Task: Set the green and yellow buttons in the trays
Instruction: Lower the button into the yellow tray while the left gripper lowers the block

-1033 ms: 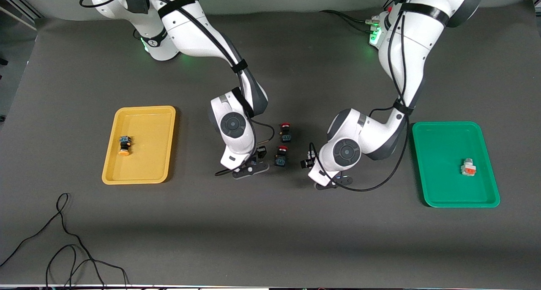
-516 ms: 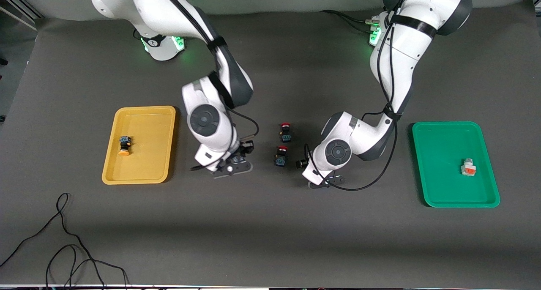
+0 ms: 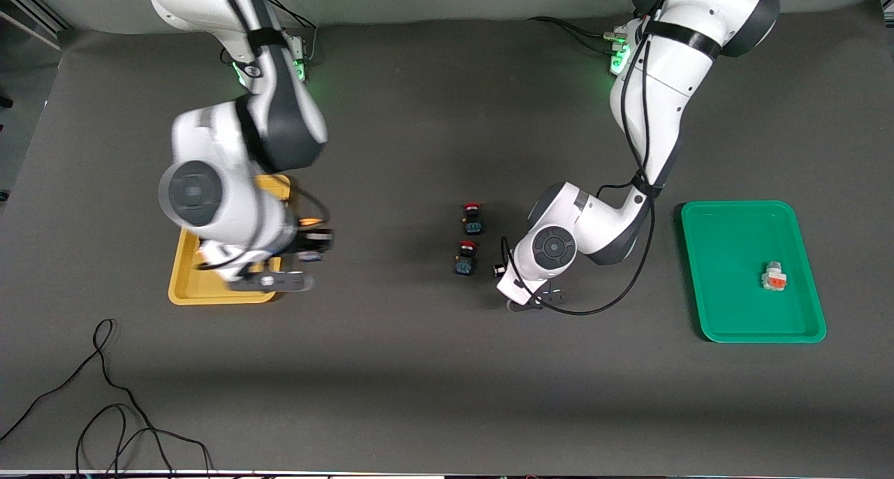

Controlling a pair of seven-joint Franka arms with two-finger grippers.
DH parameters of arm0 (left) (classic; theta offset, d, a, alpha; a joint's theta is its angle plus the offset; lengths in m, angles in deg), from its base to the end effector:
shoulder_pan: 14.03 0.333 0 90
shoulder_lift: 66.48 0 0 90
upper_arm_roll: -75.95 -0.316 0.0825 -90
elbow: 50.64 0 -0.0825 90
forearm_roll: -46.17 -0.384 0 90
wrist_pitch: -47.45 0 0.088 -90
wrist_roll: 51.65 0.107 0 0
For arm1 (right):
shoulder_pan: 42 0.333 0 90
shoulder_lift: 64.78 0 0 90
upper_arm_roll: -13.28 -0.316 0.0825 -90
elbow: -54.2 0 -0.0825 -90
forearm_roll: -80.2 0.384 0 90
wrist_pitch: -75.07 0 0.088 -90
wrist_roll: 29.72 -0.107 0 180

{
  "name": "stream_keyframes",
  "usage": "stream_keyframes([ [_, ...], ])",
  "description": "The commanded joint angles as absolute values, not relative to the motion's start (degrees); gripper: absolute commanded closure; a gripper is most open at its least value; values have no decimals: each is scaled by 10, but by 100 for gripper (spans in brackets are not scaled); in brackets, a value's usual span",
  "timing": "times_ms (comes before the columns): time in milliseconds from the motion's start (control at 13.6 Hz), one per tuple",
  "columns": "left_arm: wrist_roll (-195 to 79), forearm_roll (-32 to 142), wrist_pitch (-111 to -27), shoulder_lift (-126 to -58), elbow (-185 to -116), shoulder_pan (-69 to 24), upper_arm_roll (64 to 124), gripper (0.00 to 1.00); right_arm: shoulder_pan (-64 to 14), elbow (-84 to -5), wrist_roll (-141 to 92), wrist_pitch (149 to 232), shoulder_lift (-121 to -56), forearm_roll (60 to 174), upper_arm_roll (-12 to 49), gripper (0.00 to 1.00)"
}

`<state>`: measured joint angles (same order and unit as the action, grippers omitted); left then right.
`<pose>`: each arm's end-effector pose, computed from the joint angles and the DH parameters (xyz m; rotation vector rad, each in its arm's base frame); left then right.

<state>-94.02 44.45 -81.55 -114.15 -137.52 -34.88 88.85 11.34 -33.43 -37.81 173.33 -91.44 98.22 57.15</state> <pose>0.5956 -0.3689 0.1702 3.0508 0.2995 -0.2315 0.6174 0.2041 0.4349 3.0988 -0.0224 -0.2216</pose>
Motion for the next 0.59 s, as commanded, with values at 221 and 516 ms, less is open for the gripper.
stream_keyframes([
  [221, -964, 442, -602, -1085, -1295, -339, 879, 100, 126, -521, -262, 1754, -749, 900, 657, 83],
  [516, -925, 435, -360, -1062, -1160, -287, 878, 100, 125, -678, -261, 1948, -751, 906, 673, 82],
])
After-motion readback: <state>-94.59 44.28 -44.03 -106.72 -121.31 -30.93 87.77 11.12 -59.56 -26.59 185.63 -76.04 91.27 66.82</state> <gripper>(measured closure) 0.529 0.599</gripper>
